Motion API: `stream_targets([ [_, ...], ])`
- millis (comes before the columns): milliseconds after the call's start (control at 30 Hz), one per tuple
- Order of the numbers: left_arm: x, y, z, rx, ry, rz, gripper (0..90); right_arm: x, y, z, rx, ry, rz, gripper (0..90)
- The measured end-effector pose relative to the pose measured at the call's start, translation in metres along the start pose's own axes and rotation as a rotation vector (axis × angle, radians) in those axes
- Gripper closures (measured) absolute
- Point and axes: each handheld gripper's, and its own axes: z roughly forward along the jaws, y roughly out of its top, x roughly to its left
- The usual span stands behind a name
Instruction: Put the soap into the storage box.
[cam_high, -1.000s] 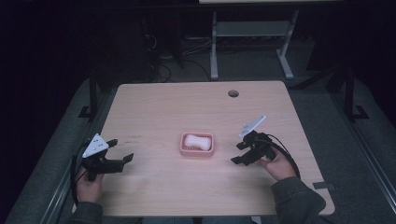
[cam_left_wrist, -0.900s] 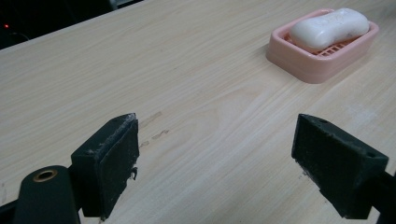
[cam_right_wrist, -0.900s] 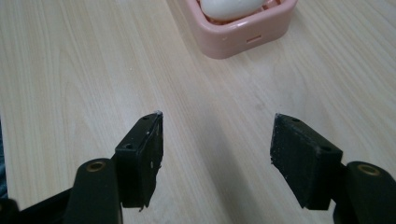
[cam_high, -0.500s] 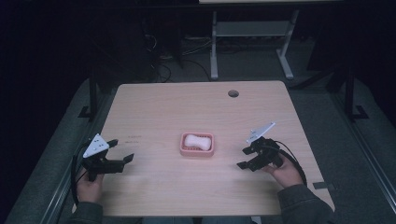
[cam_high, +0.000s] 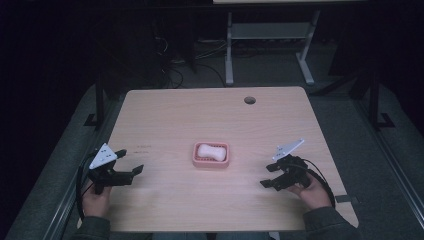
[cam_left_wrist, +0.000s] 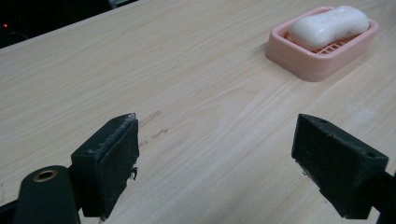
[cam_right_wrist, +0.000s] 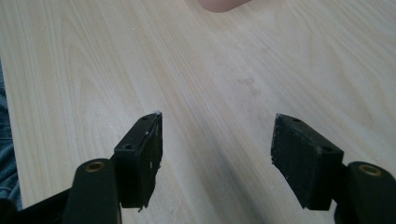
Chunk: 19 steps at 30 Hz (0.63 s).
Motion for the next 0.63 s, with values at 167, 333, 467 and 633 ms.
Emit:
stream_targets([
  [167, -0.001, 0.0, 0.0, -0.002, 0.001, -0.001, 14.5, 0.002, -0.009, -0.001, -0.01, -0.001, 0.009, 32.8],
  [333, -0.001, 0.0, 0.0, 0.003, 0.0, 0.001, 14.5, 0.004, -0.015, -0.005, -0.028, -0.009, 0.012, 31.8],
  [467, -0.001, 0.0, 0.001, 0.007, -0.002, 0.003, 14.5, 0.008, -0.018, -0.007, -0.041, -0.018, 0.013, 31.0],
  [633, -0.002, 0.0, 0.002, 0.005, -0.004, 0.005, 14.5, 0.014, -0.022, -0.005, -0.053, -0.038, 0.015, 28.3],
])
